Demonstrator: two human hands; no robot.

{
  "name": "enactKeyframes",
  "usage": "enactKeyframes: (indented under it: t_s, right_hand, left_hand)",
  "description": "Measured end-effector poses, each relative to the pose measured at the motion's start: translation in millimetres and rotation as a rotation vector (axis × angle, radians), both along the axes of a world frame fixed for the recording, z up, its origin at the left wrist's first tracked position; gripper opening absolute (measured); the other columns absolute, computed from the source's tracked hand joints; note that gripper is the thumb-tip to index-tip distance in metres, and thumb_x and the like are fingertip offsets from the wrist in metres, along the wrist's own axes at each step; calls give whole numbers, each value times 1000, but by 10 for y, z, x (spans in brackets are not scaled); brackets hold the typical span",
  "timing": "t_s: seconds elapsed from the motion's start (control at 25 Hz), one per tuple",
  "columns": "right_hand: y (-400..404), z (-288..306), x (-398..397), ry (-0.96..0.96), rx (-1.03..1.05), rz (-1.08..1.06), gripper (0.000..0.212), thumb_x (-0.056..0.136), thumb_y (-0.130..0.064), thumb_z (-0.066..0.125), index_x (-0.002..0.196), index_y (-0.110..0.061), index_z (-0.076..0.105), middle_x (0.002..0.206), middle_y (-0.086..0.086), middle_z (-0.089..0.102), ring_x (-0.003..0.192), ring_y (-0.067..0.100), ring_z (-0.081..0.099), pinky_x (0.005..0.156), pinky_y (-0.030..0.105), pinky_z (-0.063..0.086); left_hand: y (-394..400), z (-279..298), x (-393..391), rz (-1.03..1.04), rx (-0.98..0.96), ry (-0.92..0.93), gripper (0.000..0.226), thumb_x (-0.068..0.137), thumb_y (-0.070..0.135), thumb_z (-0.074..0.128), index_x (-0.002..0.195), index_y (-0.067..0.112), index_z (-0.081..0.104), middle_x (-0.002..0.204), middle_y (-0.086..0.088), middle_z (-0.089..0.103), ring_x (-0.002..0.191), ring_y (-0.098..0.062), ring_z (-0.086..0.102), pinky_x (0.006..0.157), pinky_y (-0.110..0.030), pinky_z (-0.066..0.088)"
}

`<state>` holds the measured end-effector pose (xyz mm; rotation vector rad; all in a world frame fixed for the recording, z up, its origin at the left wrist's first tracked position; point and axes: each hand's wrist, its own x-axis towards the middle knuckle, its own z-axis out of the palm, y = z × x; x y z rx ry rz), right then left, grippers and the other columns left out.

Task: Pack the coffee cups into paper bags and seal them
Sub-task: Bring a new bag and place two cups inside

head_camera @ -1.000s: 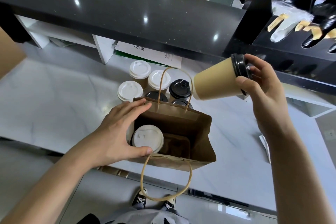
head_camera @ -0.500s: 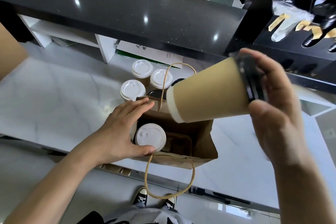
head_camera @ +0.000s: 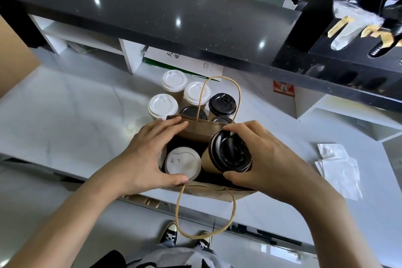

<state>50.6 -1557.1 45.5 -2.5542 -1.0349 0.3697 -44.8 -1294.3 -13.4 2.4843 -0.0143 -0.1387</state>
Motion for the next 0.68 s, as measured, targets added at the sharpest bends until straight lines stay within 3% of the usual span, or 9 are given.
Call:
enactKeyframes:
  t_s: [0.28,0.44,0.68]
  right_hand:
    - [268,-144,-32,-236,-339,73,72,79,-42,76,139,-33,38,127,-6,54,109,21,59,82,30,37]
    - [327,-258,-5,-233,-388,80,71,79,-40,79,138,-30,41,122,-4,58,108,22,60,86,32,42]
    - [338,-327,80,-246,-418,75,73,78,-39,82,138,-30,42,122,-4,58,106,22,63,79,33,43]
  left_hand:
    - [-24,34,-14,-5,-3,-3,110,68,60,84,156,52,18,157,43,4,148,10,-3,120,-24,12]
    - [-24,34,-19,-7,-5,-11,110,68,58,85,156,51,19,156,44,4,148,10,-2,119,-23,11]
    - [-25,45,-7,-7,-3,-2,109,69,59,85,155,52,18,155,46,2,149,8,-3,118,-22,10]
